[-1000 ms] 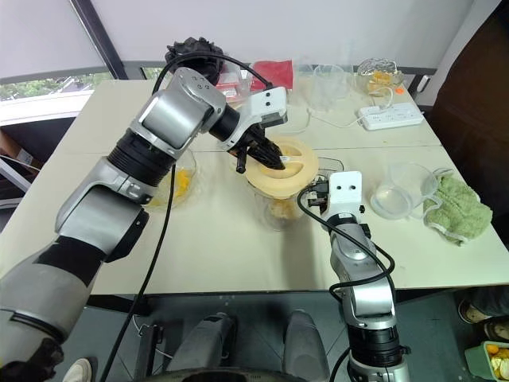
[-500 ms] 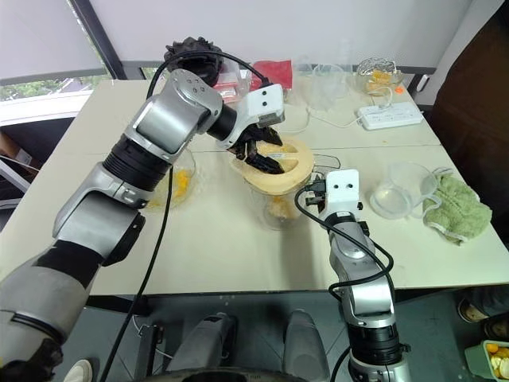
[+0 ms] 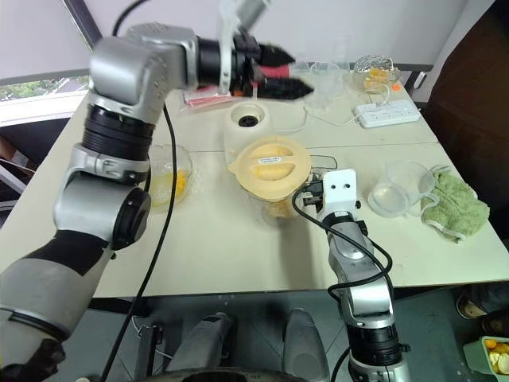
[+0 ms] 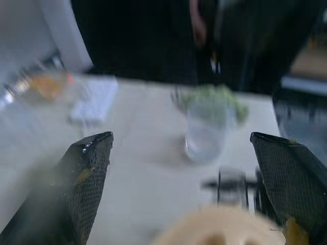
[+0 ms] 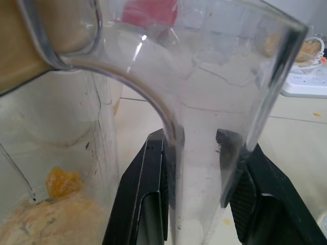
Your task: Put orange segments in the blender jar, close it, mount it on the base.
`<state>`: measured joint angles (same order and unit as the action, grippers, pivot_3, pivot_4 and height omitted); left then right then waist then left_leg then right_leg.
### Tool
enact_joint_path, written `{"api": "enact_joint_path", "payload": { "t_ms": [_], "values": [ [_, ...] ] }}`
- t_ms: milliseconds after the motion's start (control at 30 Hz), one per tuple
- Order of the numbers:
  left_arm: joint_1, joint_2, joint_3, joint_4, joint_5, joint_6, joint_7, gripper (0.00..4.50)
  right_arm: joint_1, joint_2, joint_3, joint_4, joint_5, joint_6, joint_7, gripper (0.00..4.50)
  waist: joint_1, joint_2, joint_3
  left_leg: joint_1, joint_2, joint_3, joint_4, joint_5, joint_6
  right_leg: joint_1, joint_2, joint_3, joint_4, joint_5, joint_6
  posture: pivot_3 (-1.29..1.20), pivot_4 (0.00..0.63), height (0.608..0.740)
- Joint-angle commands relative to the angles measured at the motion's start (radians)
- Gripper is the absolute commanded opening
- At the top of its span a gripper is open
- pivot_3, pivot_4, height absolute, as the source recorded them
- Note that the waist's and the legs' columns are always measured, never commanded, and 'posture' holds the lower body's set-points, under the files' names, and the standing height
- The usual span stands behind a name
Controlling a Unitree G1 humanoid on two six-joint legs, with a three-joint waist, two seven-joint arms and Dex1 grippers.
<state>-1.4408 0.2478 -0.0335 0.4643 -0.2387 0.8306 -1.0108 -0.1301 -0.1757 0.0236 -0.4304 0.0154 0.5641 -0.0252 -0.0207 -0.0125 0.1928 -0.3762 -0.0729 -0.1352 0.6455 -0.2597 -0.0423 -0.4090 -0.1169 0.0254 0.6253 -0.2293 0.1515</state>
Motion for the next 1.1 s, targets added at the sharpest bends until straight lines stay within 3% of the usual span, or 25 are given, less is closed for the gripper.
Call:
{"api": "enact_joint_path", "payload": {
  "t_ms": [33, 200, 300, 433, 567, 700, 867, 967, 1100],
  "values": [
    [0.108, 0.090, 0.042, -0.080, -0.005, -0.081, 0.026, 4.48, 0.003, -0.014, -0.024, 0.006, -0.026, 0.010, -0.001, 0.94, -0.007, 0.003, -0.001, 0.001, 0.000, 0.001, 0.000, 0.000, 0.000, 0.000, 0.000, 0.000, 0.000, 0.000, 0.000, 0.00, 0.150, 0.740],
    [0.412, 0.231, 0.011, -0.304, 0.040, -0.254, 0.033, 4.48, -0.024, -0.010, -0.068, -0.002, 0.005, 0.008, 0.008, 0.94, -0.013, 0.003, -0.001, 0.000, 0.000, 0.000, -0.001, 0.000, -0.001, -0.002, 0.000, 0.001, 0.002, 0.003, -0.005, 0.00, 0.150, 0.740],
    [0.597, 0.288, 0.040, -0.462, 0.019, -0.231, 0.060, 4.48, -0.047, -0.013, -0.104, -0.010, 0.026, 0.017, 0.016, 0.94, -0.008, 0.003, 0.000, -0.003, 0.000, -0.001, -0.001, 0.000, -0.001, -0.003, -0.001, 0.001, 0.000, 0.003, -0.005, 0.00, 0.150, 0.740],
    [0.814, 0.302, 0.115, -0.701, -0.055, -0.108, 0.147, 4.48, -0.109, -0.028, -0.171, -0.015, 0.066, 0.057, 0.030, 0.94, 0.019, 0.001, 0.001, -0.014, 0.000, -0.002, 0.001, 0.001, -0.002, -0.014, -0.001, 0.002, 0.001, 0.004, -0.006, 0.00, 0.150, 0.740],
    [0.956, 0.254, 0.123, -0.852, -0.077, -0.048, 0.259, 4.48, -0.224, -0.062, -0.238, -0.021, 0.109, 0.155, 0.042, 0.94, 0.004, 0.004, 0.001, -0.016, 0.000, 0.000, 0.000, 0.002, -0.004, -0.018, -0.001, 0.001, 0.002, 0.005, -0.008, 0.00, 0.150, 0.740],
    [1.014, 0.216, 0.120, -0.933, -0.105, -0.007, 0.334, 4.48, -0.416, -0.127, -0.297, 0.011, 0.142, 0.289, 0.051, 0.94, 0.001, 0.004, 0.003, -0.016, 0.001, 0.000, 0.001, 0.003, -0.004, -0.019, 0.001, 0.001, 0.003, 0.006, -0.009, 0.00, 0.150, 0.740],
    [1.115, 0.195, 0.121, -1.005, -0.135, -0.020, 0.385, 4.48, -0.761, -0.214, -0.314, 0.210, 0.155, 0.402, 0.054, 0.94, -0.004, 0.007, 0.003, -0.016, 0.001, 0.002, 0.000, 0.003, -0.005, -0.019, 0.000, 0.001, 0.003, 0.006, -0.010, 0.00, 0.150, 0.740],
    [1.183, 0.176, 0.099, -1.043, -0.129, -0.079, 0.411, 4.48, -0.968, -0.227, -0.294, 0.418, 0.142, 0.382, 0.045, 0.94, -0.005, 0.007, 0.004, -0.016, 0.001, 0.003, 0.000, 0.003, -0.005, -0.020, 0.000, 0.001, 0.003, 0.006, -0.010, 0.00, 0.150, 0.740],
    [1.262, 0.144, 0.116, -1.056, -0.124, -0.151, 0.460, 4.48, -1.167, -0.161, -0.240, 0.680, 0.120, 0.257, 0.036, 0.94, -0.006, 0.007, 0.004, -0.016, 0.001, 0.003, -0.001, 0.003, -0.005, -0.020, 0.000, 0.001, 0.002, 0.006, -0.010, 0.00, 0.150, 0.740]
  ]
}}
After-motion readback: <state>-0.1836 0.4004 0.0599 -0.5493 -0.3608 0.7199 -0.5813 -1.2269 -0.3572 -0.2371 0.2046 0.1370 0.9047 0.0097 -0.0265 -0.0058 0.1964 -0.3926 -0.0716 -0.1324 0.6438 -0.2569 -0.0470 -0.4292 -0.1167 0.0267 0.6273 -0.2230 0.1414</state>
